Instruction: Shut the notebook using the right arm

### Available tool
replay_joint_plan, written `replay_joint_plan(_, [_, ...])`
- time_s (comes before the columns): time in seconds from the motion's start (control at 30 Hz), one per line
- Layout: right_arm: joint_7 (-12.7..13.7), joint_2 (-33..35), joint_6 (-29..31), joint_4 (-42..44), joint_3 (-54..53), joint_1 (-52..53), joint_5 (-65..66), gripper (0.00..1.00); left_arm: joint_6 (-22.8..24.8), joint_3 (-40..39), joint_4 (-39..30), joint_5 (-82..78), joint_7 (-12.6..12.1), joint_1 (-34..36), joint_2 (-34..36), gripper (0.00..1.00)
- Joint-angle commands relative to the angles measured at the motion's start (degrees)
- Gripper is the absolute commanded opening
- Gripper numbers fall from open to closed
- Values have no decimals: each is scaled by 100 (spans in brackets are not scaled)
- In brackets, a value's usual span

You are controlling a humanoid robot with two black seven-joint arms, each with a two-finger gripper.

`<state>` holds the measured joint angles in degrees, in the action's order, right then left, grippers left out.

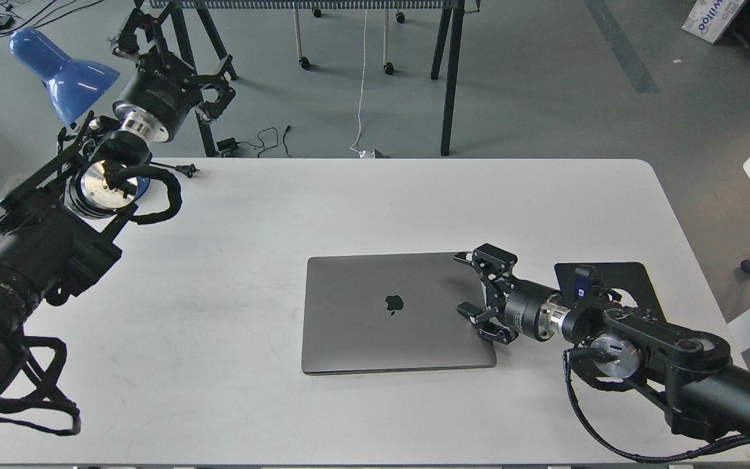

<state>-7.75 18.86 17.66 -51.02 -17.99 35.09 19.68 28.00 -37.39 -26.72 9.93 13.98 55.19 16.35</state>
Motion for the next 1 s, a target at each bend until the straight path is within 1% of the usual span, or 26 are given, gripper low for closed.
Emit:
replay_joint_plan(0.0, [-7,47,18,-75,-99,-10,-26,100,0,4,0,0,0,0,0,100])
replay_joint_plan(0.1, [-16,161,9,-311,-231,25,-26,100,0,-5,-9,0,0,0,0,100])
replay_joint_plan(0.17, [-16,389,9,-557,-380,51,-26,100,0,4,-9,0,0,0,0,100])
replay_joint_plan(0.23, [-7,671,9,-786,-634,77,-35,100,0,4,-9,0,0,0,0,100])
replay_joint_plan(0.3, [-7,768,27,-918,-976,86,-35,100,0,4,-9,0,0,0,0,100])
replay_joint_plan(0.47, [-7,707,36,-901,-2356,77,-61,100,0,4,-9,-9,0,0,0,100])
replay_joint_plan(0.53, [37,689,-17,-866,-2822,104,-61,100,0,4,-9,0,0,0,-9,100])
replay_joint_plan(0.73, [143,514,-219,-629,-3877,288,-149,99,0,4,0,-9,-18,9,9,100])
replay_joint_plan(0.83, [125,382,-211,-567,-4466,280,-604,99,0,4,9,-9,-9,18,9,100])
replay_joint_plan(0.97, [160,338,-176,-348,-4819,306,-1395,99,0,4,9,0,-9,18,-9,100])
